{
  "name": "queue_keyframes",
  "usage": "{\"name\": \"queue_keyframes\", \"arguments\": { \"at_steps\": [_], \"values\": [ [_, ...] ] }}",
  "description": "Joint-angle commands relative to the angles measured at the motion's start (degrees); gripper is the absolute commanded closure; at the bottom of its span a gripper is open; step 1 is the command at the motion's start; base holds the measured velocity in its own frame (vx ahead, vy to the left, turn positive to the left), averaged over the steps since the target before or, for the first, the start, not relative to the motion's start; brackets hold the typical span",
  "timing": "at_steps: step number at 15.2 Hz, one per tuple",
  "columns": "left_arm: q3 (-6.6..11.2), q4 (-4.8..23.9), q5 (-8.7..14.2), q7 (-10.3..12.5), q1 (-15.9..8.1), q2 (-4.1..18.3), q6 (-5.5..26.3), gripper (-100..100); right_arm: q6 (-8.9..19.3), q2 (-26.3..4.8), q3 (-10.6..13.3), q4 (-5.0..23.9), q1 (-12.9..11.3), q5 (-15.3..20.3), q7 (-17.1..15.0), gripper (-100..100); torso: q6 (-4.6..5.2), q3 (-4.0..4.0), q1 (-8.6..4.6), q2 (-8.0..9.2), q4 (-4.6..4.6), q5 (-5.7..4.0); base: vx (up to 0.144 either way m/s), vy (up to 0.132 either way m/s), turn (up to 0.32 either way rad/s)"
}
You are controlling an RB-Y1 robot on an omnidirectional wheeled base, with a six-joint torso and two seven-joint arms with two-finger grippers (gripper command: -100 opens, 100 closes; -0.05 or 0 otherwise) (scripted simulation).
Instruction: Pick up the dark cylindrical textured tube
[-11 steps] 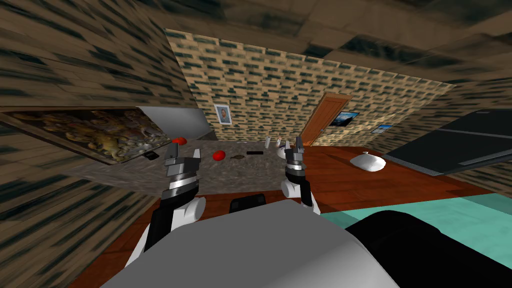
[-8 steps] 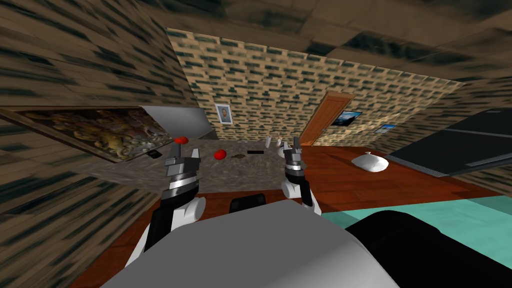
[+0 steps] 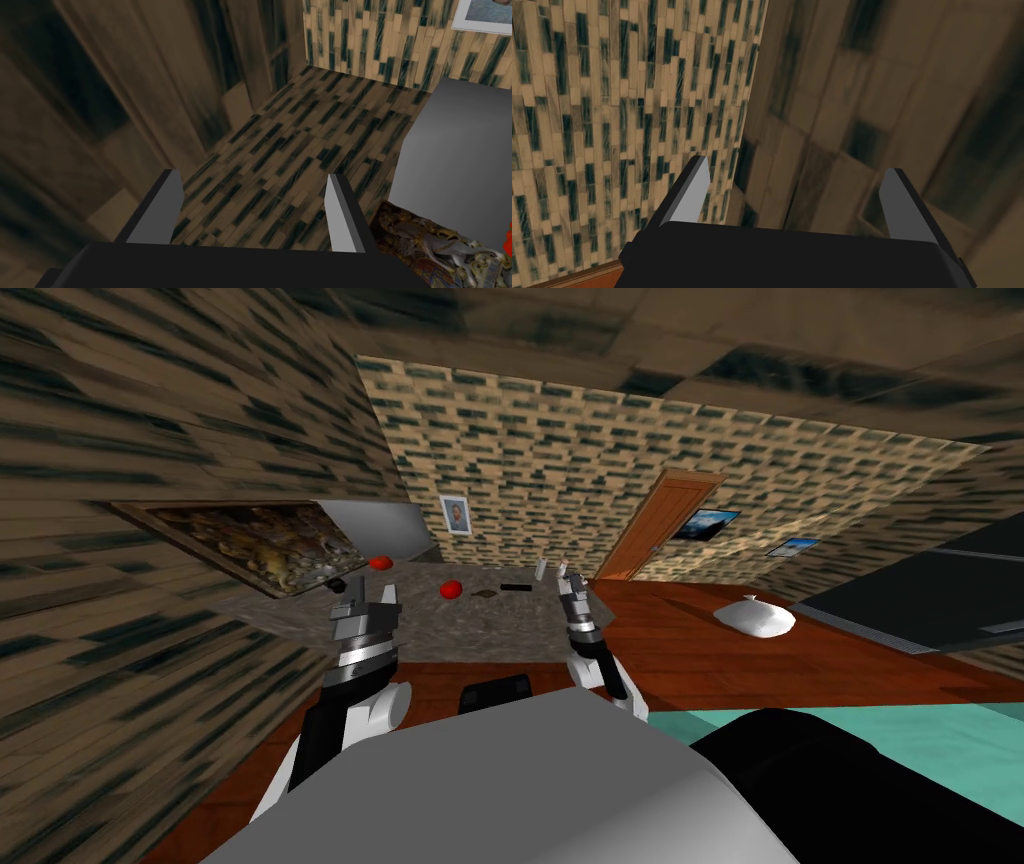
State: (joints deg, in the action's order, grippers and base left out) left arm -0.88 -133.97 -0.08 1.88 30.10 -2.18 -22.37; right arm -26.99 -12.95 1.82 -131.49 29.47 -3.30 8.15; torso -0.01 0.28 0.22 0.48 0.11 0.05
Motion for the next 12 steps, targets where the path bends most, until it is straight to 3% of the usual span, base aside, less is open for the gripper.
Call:
{"name": "queue_keyframes", "arguments": {
  "at_steps": [1,3,6,11,12],
  "values": [
    [0.00,0.00,0.00,0.00,0.00,0.00,0.00,0,-0.07,-2.86,0.65,1.75,0.61,0.99,-0.11,-100,0.00,0.00,0.00,0.00,0.00,0.00,-0.108,0.054,0.103],
    [0.00,0.00,0.00,0.00,0.00,0.00,0.00,0,-0.07,-4.19,0.65,1.75,0.61,0.99,-0.11,-100,0.00,-0.01,-0.02,-0.01,0.00,0.00,-0.083,0.043,0.055],
    [0.00,0.00,0.00,0.00,0.00,0.00,0.00,0,-0.14,-8.61,1.86,5.05,1.48,2.73,-0.22,-100,0.00,-0.05,-0.06,-0.08,-0.02,-0.01,-0.090,0.047,0.112],
    [0.00,0.00,0.00,0.00,0.00,0.00,0.00,0,-0.14,-13.72,2.52,6.93,1.94,3.69,-0.26,-100,0.00,-0.08,-0.06,-0.13,-0.03,-0.01,-0.072,0.046,0.090],
    [0.00,0.00,0.00,0.00,0.01,0.00,0.00,0,-0.13,-15.73,3.23,8.97,2.42,4.70,-0.30,-100,0.01,-0.10,-0.10,-0.18,-0.03,-0.02,-0.059,0.047,0.114]
  ]
}}
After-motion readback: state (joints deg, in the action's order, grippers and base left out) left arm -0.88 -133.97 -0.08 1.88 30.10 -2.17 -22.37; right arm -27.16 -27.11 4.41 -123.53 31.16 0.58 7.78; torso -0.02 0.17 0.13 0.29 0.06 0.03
